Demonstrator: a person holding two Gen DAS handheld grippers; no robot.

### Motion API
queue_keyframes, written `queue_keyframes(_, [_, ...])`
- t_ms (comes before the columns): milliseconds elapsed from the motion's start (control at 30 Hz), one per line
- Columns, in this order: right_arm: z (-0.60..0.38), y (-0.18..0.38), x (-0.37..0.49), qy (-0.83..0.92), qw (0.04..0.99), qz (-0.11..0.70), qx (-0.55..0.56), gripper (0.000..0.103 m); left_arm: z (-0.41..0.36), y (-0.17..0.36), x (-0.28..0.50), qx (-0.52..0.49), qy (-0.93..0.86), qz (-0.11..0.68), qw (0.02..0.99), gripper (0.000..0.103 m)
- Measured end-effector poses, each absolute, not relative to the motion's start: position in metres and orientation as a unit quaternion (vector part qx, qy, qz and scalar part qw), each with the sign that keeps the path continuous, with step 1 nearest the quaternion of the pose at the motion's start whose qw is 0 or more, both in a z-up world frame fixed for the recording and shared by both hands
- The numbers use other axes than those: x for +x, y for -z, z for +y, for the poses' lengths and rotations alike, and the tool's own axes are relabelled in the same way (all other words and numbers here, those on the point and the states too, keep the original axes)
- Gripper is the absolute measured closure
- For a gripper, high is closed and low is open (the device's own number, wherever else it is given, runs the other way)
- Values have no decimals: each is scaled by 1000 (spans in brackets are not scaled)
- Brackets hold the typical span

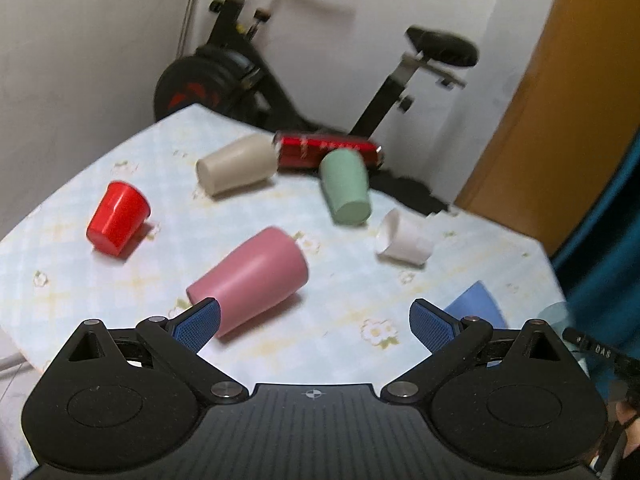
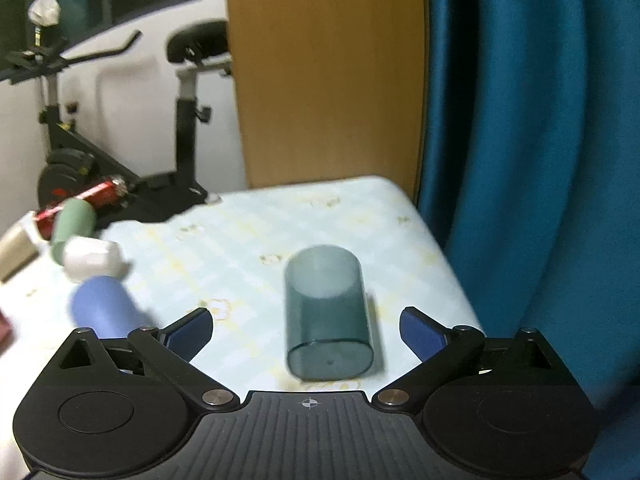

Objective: Flip cup upright
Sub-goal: 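Reach the right gripper to the upside-down teal cup and close on it, then lift the teal cup off the table with the right gripper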

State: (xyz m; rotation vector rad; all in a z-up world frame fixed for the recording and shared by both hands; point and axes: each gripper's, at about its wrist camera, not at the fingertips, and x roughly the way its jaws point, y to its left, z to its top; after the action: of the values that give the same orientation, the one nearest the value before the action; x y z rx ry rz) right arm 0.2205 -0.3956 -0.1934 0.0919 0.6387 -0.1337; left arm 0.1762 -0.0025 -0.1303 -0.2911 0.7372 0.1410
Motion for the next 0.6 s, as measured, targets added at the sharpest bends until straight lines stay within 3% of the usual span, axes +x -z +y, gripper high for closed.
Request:
queue_keyframes(233, [-410, 236, 284, 82, 924, 370, 47, 7, -3, 144, 190, -118, -89, 383, 912, 2])
queue_keyframes(400, [-416, 256, 299, 82, 907, 406, 71, 31, -1, 150, 194, -107, -92, 395, 908, 2])
queue_keyframes(433, [-416, 256, 298, 85, 910, 400, 70, 39, 0, 151, 195, -103, -93, 396, 908, 2])
queue_keyframes(600, [-417, 251, 287, 83, 910, 397, 83, 41, 5, 152, 194, -90, -100, 392, 910, 2])
